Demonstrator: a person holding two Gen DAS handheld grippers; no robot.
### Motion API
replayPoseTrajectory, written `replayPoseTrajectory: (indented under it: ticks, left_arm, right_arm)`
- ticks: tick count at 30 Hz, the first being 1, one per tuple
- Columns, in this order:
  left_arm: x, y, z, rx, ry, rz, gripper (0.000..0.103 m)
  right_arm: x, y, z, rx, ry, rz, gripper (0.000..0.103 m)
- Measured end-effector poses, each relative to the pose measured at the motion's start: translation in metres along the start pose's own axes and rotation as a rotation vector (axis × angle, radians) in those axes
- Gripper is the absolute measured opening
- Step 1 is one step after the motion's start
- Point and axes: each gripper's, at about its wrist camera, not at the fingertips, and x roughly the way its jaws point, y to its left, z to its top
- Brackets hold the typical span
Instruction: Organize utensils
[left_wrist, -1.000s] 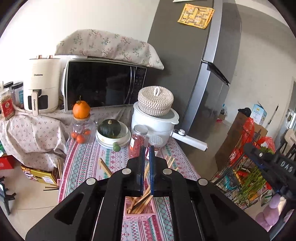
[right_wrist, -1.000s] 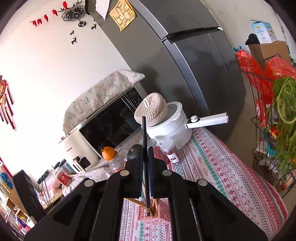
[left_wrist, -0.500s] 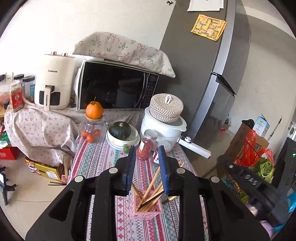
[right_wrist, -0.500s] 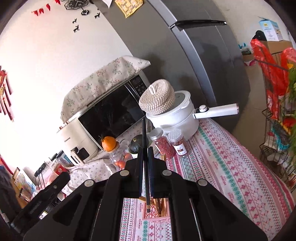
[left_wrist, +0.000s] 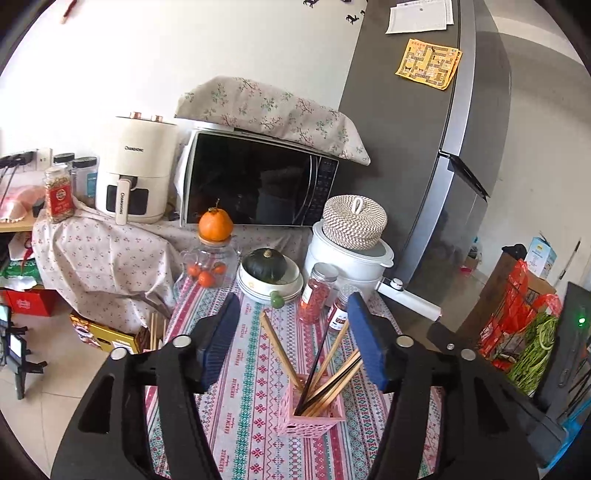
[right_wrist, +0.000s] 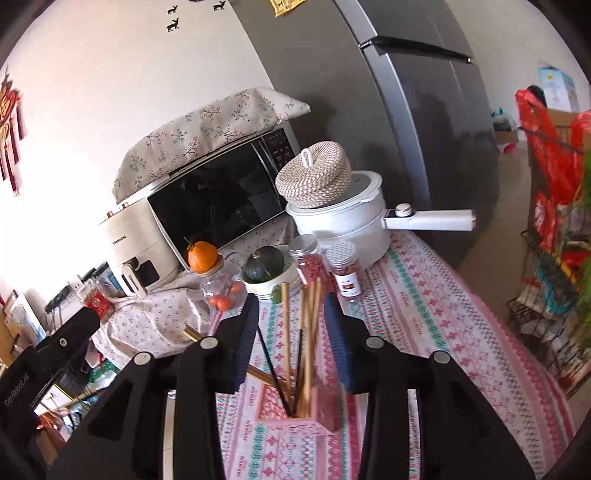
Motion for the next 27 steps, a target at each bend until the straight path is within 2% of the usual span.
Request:
replayPoseTrajectory:
  ticks: [5,8,11,14,16,22,25,27]
  left_arm:
    - [-0.005,-0.015,-0.021,0.061,0.012,0.046,0.062]
    - [-0.014,-0.021,-0.036,0.085,-0.010,0.079,0.079]
    - [-0.020,-0.024,-0.053,0.094,-0.009,0.096,0.085]
    - [-0.023,-0.026,-0.065,0.094,0.005,0.103,0.095]
    - [-0.028,-0.027,-0.072,0.093,0.001,0.115,0.096]
    - [-0.040,-0.027,-0.088,0.090,-0.028,0.163,0.096]
    - [-0.041,-0.027,-0.095,0.078,-0.037,0.175,0.096]
    - [-0.039,-0.027,-0.097,0.075,-0.011,0.158,0.096]
  right_arm:
    - [-0.021,-0.007,-0.013,-0.049,-0.011,-0.066,0.046]
    - [-0.031,-0.010,-0.021,-0.082,-0.019,-0.099,0.051]
    - [-0.041,-0.014,-0.031,-0.107,-0.030,-0.136,0.059]
    - [-0.050,-0.020,-0.043,-0.114,-0.031,-0.175,0.069]
    - [-0.056,-0.025,-0.052,-0.118,-0.032,-0.213,0.078]
    - [-0.078,-0.040,-0.070,-0.110,-0.078,-0.371,0.094]
    - [-0.091,-0.044,-0.077,-0.110,-0.126,-0.420,0.096]
    - [-0.095,-0.044,-0.080,-0.119,-0.126,-0.435,0.096]
